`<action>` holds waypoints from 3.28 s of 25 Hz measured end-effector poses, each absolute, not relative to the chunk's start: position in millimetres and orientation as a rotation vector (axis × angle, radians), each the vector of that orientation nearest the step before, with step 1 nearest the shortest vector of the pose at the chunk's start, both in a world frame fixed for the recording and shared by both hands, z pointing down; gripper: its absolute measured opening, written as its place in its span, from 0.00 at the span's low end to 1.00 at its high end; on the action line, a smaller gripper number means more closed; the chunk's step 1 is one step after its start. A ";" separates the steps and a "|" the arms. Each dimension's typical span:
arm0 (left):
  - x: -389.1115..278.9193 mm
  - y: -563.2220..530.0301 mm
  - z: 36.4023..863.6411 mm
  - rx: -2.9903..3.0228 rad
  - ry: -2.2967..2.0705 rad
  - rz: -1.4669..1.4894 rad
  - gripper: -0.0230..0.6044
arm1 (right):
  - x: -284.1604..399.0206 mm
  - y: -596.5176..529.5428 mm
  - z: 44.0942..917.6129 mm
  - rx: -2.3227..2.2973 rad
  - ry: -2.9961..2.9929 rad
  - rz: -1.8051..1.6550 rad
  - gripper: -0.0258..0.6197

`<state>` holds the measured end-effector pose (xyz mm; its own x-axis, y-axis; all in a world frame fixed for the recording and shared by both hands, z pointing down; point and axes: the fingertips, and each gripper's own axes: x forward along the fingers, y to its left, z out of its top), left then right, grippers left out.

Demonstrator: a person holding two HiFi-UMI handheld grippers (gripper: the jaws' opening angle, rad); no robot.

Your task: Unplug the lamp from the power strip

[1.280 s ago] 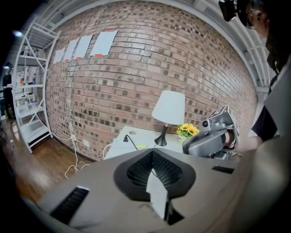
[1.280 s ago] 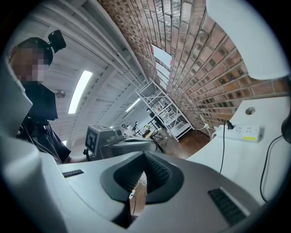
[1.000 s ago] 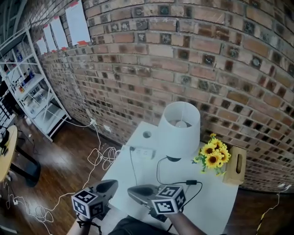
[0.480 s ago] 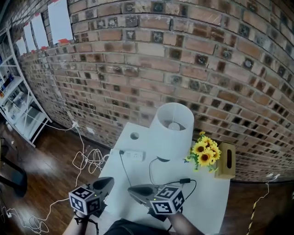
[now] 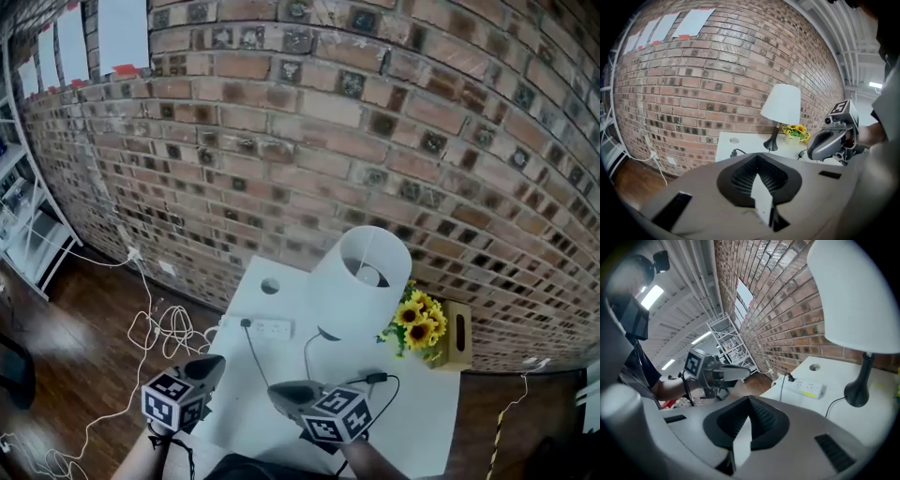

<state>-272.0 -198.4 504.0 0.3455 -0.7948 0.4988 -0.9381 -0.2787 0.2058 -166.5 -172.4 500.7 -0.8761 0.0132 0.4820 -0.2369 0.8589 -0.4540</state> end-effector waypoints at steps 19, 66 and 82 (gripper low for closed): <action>-299.2 -285.1 568.6 2.358 -1.381 0.893 0.05 | -198.9 -258.9 592.8 0.282 -2.265 0.271 0.04; -267.9 -331.6 642.1 2.557 -0.981 1.161 0.24 | -261.2 -320.3 642.5 0.210 -2.217 0.134 0.04; -266.2 -337.9 638.3 2.480 -0.974 1.000 0.22 | -260.2 -323.8 644.6 0.322 -2.187 0.212 0.04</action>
<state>-266.2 -337.9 638.3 0.5291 -0.4811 0.6990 -0.6858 -0.7275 0.0184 -260.2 -323.8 644.6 -0.5714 -0.1531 0.8062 -0.3053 0.9516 -0.0357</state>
